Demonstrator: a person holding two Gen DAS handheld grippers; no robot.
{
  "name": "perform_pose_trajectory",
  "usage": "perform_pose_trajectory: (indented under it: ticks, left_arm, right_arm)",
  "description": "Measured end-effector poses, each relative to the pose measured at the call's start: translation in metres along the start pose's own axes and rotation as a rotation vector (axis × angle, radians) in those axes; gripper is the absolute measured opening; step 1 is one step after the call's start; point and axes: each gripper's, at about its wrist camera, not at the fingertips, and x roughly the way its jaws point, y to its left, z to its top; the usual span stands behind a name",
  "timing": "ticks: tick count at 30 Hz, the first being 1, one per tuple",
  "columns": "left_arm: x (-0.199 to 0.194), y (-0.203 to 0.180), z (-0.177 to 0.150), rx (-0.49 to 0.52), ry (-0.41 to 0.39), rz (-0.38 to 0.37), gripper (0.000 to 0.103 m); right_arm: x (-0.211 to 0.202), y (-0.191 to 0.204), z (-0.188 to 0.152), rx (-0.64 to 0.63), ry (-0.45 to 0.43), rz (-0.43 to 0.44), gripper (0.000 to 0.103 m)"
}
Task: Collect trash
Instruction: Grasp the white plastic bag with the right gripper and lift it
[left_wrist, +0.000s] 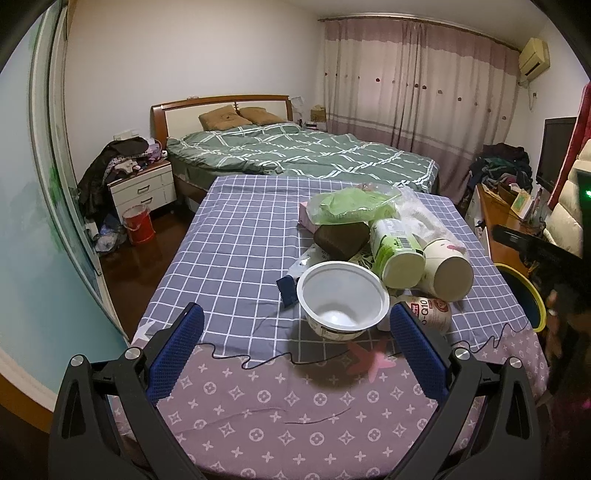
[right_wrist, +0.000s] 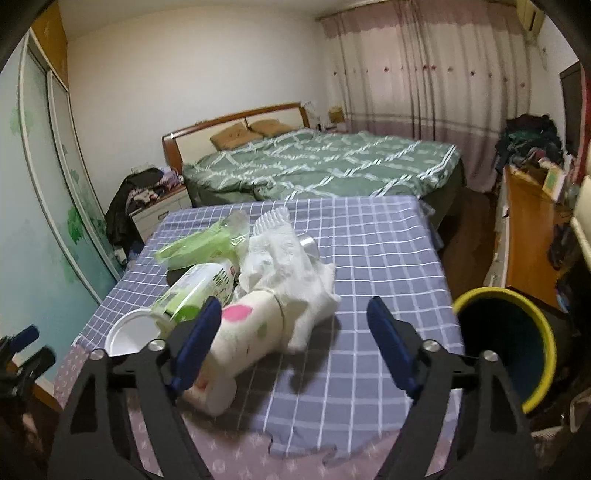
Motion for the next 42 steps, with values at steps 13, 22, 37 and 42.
perform_pose_trajectory:
  ticks: [13,22,37,42]
  left_arm:
    - [0.043,-0.002,0.003,0.016,0.044,-0.018,0.099]
    - [0.064,-0.003,0.002,0.013,0.074,-0.024,0.099]
    - [0.061,-0.015,-0.004,0.042,0.066,-0.048,0.099]
    - [0.06,-0.017,-0.006,0.045,0.07,-0.056,0.099]
  right_arm:
    - [0.098,-0.009,0.022,0.023,0.187,0.032,0.049]
    - [0.088,-0.005,0.036,0.042,0.156,0.078,0.005]
    - [-0.001,0.014,0.073,-0.027,-0.039,0.126,0.001]
    - [0.028,0.005,0.054,-0.066,0.05,0.043,0.015]
